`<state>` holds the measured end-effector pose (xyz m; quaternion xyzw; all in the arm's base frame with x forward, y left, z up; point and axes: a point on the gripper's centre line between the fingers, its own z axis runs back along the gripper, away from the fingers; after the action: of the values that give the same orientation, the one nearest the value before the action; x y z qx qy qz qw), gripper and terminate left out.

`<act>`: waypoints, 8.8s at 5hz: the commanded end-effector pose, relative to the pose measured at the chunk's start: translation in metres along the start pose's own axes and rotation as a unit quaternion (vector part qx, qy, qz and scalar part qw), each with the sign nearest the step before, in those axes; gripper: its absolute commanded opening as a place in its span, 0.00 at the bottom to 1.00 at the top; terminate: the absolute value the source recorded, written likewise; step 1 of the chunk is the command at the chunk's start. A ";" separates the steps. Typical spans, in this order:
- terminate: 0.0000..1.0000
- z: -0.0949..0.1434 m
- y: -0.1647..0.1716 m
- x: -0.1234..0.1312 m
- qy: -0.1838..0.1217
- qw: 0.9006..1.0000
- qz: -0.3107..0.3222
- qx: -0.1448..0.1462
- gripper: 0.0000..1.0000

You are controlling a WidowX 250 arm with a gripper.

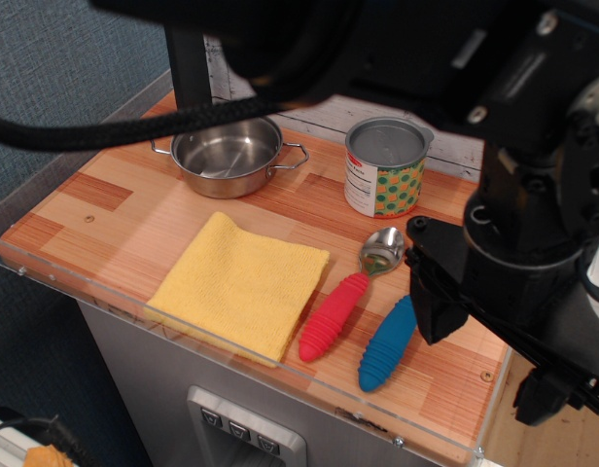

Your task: Put the pot on the dish towel

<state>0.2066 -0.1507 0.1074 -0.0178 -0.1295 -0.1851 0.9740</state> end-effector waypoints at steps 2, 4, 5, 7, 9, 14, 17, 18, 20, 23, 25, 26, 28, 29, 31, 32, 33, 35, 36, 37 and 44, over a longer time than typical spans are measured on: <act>0.00 -0.008 0.020 0.003 0.012 0.999 -0.035 -0.010 1.00; 0.00 -0.015 0.078 0.017 0.022 0.995 -0.090 0.046 1.00; 0.00 -0.020 0.117 0.020 0.035 0.992 -0.103 0.067 1.00; 0.00 -0.030 0.176 0.028 0.031 0.988 -0.118 0.089 1.00; 0.00 -0.044 0.239 0.028 0.028 0.988 -0.125 0.085 1.00; 0.00 -0.083 0.294 0.022 0.038 0.987 -0.148 0.053 1.00; 0.00 -0.086 0.295 0.021 0.034 0.985 -0.158 0.062 0.00; 0.00 -0.082 0.293 0.023 0.033 0.985 -0.156 0.065 0.00; 0.00 -0.055 0.281 0.019 0.025 0.984 -0.147 0.093 0.00; 0.00 -0.032 0.229 0.010 0.022 0.979 -0.166 0.114 0.00; 0.00 -0.030 0.187 -0.019 0.027 0.976 -0.179 0.120 0.00; 0.00 -0.038 0.176 -0.032 0.038 0.975 -0.183 0.122 0.00; 0.00 -0.056 0.159 -0.035 0.041 0.973 -0.203 0.103 0.00; 0.00 -0.060 0.158 -0.040 0.041 0.974 -0.202 0.095 0.00; 0.00 -0.064 0.165 -0.054 0.029 0.983 -0.175 0.055 0.00; 0.00 -0.065 0.171 -0.056 0.033 0.986 -0.158 0.048 1.00; 0.00 -0.055 0.173 -0.052 0.030 0.986 -0.154 0.049 1.00; 0.00 -0.024 0.181 -0.039 0.014 0.989 -0.135 0.060 1.00; 0.00 -0.010 0.186 -0.030 0.011 0.993 -0.108 0.051 1.00; 0.00 -0.003 0.188 -0.014 0.038 0.997 -0.038 0.055 1.00; 0.00 0.014 0.288 -0.036 0.056 0.959 0.259 0.099 1.00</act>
<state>0.2759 0.1269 0.0987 0.0476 -0.0606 0.0880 0.9931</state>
